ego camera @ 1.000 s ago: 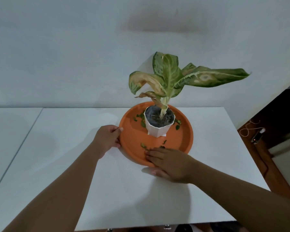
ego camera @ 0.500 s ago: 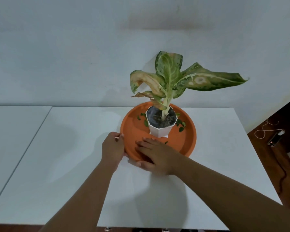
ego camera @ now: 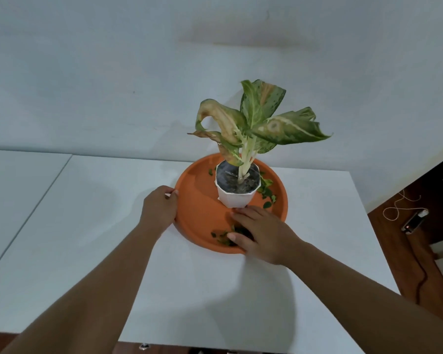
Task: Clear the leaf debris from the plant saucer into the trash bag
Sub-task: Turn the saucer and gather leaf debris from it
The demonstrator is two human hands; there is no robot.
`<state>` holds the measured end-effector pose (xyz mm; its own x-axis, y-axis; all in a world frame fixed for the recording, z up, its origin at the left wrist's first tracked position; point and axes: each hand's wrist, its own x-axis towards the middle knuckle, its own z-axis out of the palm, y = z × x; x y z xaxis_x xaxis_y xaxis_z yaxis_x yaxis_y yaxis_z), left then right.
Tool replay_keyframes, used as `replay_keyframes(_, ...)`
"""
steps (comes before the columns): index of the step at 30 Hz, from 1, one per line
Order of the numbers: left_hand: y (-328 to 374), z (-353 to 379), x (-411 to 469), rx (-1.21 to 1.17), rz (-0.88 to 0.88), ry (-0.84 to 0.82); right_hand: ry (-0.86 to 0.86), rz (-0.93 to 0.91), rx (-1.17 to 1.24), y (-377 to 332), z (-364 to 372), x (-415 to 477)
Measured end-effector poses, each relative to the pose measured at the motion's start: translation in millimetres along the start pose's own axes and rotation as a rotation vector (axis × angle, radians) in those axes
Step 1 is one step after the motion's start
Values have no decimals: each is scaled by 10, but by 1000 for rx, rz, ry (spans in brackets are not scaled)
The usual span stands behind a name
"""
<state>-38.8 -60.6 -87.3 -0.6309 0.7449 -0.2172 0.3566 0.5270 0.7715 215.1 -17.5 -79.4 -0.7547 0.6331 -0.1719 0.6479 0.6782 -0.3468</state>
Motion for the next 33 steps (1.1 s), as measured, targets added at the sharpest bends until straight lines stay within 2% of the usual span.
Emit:
replay_keyframes(5, -87, 129, -274, -93, -113, 12, -46, -37, 19, -175, 82, -13)
replay_keyframes(10, -96, 254, -393, -60, -51, 106, -73, -140, 17, -390, 150, 63)
replay_keyframes(17, -32, 122, -173, 100, 8, 61, -108, -226, 58, -334, 58, -77)
replay_keyframes(22, 23, 36, -29, 114, 47, 20, -76, -180, 100, -123, 6, -144)
replay_keyframes(26, -23, 9, -88, 48, 31, 9, 90, -40, 151, 104, 10, -98)
replay_keyframes(29, -71, 39, -165, 26, 7, -3, 208, 46, 102, 252, -32, -20)
replay_keyframes(33, -73, 91, -190, 56, 8, 20, 143, -5, 26, 157, -36, 68)
